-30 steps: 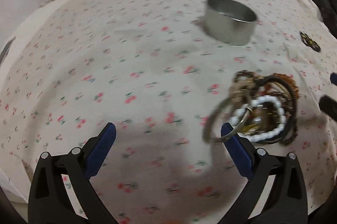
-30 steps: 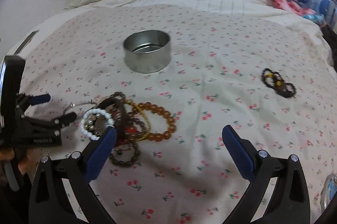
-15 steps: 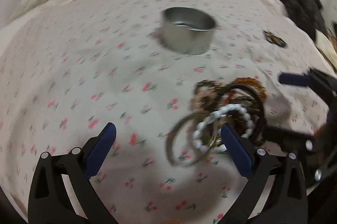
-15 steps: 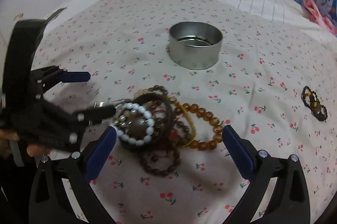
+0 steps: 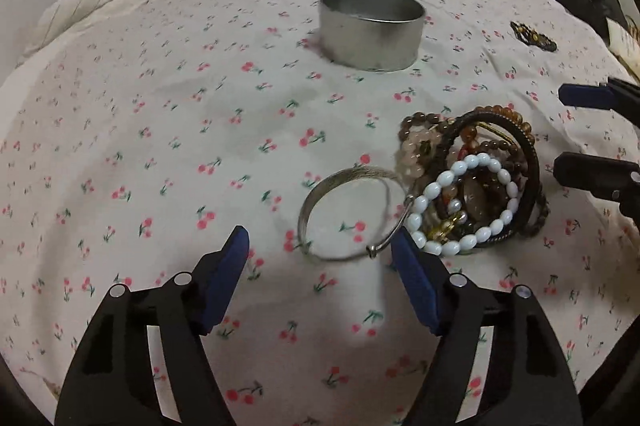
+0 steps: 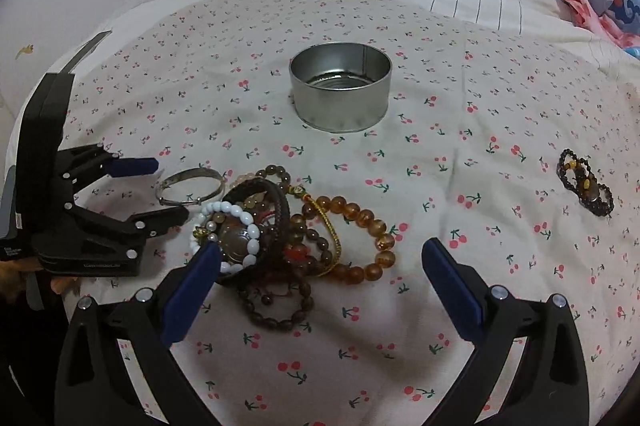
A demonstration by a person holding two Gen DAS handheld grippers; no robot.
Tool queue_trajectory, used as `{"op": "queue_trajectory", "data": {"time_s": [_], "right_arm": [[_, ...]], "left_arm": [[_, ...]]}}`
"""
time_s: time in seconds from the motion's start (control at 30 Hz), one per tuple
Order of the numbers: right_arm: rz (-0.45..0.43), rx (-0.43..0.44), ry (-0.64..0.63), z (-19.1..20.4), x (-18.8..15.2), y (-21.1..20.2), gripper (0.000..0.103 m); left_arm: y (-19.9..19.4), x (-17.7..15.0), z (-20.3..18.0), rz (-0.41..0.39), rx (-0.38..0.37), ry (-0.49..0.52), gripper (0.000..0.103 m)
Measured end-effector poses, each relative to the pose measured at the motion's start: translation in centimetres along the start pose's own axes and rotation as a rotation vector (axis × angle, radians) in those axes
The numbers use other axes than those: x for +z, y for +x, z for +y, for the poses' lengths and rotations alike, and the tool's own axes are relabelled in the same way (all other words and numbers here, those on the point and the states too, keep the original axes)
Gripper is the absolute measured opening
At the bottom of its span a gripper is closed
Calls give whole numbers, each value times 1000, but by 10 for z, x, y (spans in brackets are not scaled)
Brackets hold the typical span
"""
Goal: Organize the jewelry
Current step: 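Hook the silver bangle out of the pile and close the left gripper on it, then grasp the black braided bracelet with the right gripper while the left gripper holds the bangle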
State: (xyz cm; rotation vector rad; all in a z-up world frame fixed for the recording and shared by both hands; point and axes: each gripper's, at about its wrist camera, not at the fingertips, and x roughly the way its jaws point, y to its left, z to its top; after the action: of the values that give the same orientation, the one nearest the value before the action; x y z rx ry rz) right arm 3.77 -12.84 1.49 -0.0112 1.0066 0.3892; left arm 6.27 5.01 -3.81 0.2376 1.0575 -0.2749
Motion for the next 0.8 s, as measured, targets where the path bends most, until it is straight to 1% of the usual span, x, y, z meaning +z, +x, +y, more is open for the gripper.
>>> {"op": "queue_trajectory", "data": {"time_s": [0.1, 0.17, 0.2, 0.23, 0.3, 0.43, 0.5, 0.57, 0.63, 0.67, 0.73, 0.8], "right_arm": [[19, 7, -13, 4, -1, 6, 97], [28, 12, -19, 5, -3, 9, 97], [28, 18, -18, 6, -3, 9, 97], [26, 20, -17, 6, -3, 9, 97], [18, 26, -14, 6, -2, 9, 96], [13, 76, 4, 5, 1, 11, 97], [0, 109, 19, 4, 3, 11, 96], [-15, 143, 41, 0, 6, 10, 93], [-4, 165, 73, -6, 9, 14, 71], [13, 176, 91, -9, 10, 18, 66], [42, 217, 124, -14, 9, 26, 41], [71, 236, 132, -13, 8, 33, 35]], "left_arm": [[7, -1, 8, 33, -41, -24, 55], [10, -1, 5, 27, -57, -12, 49], [9, -1, 4, 25, -61, -10, 48], [9, 0, 3, 27, -94, -15, 48], [7, -3, 1, 22, -123, -14, 48], [6, -4, -7, 1, -101, 35, 47], [4, -5, -12, -14, -87, 70, 45], [3, -4, -16, -22, -87, 98, 44], [1, -4, -19, -25, -85, 128, 39], [0, -3, -19, -28, -100, 137, 37], [-2, -2, -18, -28, -112, 150, 36], [-4, -2, -18, -33, -109, 169, 36]]}}
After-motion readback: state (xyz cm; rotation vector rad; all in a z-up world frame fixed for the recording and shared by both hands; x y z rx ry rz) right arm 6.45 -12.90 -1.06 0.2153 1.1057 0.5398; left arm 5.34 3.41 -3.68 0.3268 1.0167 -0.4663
